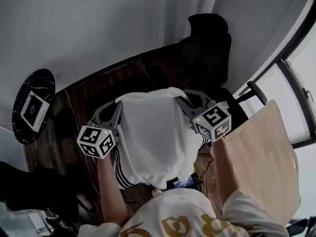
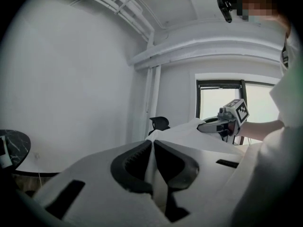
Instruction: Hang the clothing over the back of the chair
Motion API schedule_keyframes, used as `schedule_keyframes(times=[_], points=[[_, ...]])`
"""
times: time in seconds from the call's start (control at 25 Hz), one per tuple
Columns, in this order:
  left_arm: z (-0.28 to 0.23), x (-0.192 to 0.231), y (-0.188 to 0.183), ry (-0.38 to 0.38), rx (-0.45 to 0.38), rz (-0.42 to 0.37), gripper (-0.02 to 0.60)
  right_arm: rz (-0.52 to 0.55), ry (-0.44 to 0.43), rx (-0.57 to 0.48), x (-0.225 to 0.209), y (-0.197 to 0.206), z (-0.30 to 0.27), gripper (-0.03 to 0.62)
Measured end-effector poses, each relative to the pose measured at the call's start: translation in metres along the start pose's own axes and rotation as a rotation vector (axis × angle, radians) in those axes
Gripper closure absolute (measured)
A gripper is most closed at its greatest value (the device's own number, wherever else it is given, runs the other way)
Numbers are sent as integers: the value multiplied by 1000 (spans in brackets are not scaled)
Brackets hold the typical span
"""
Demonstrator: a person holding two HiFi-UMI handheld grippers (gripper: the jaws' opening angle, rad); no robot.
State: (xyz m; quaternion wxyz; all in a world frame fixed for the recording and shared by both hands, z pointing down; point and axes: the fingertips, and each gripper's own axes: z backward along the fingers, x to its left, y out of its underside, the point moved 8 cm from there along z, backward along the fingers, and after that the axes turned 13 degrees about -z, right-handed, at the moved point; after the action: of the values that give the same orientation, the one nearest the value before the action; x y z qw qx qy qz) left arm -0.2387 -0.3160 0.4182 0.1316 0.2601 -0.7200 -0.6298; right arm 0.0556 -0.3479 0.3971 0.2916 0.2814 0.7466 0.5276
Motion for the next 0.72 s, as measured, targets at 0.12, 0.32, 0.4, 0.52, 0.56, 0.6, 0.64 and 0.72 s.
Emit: schedule_keyframes(times=[0.12, 0.32, 0.4, 0.52, 0.56, 0.6, 0.64, 0.72], points=[[-5, -1, 25, -2, 51, 40, 552, 2, -43, 70, -9, 19, -14, 560], [-15, -2, 53, 9, 122, 77, 552, 14, -89, 149, -15, 36, -30, 560], [-17, -2, 61, 13, 147, 76, 552, 16, -103, 172, -17, 43, -37, 560], [-16, -3, 72, 12, 168, 95, 552, 2, -128, 204, -18, 53, -41, 560], [-17, -4, 75, 12, 172, 102, 552, -3, -134, 213, -19, 56, -41, 560], [-18, -5, 77, 14, 178, 105, 552, -7, -140, 221, -21, 58, -41, 560], [-20, -6, 80, 16, 187, 106, 552, -9, -147, 229, -22, 60, -42, 560], [-23, -8, 85, 22, 212, 100, 552, -7, -164, 251, -25, 63, -45, 560]])
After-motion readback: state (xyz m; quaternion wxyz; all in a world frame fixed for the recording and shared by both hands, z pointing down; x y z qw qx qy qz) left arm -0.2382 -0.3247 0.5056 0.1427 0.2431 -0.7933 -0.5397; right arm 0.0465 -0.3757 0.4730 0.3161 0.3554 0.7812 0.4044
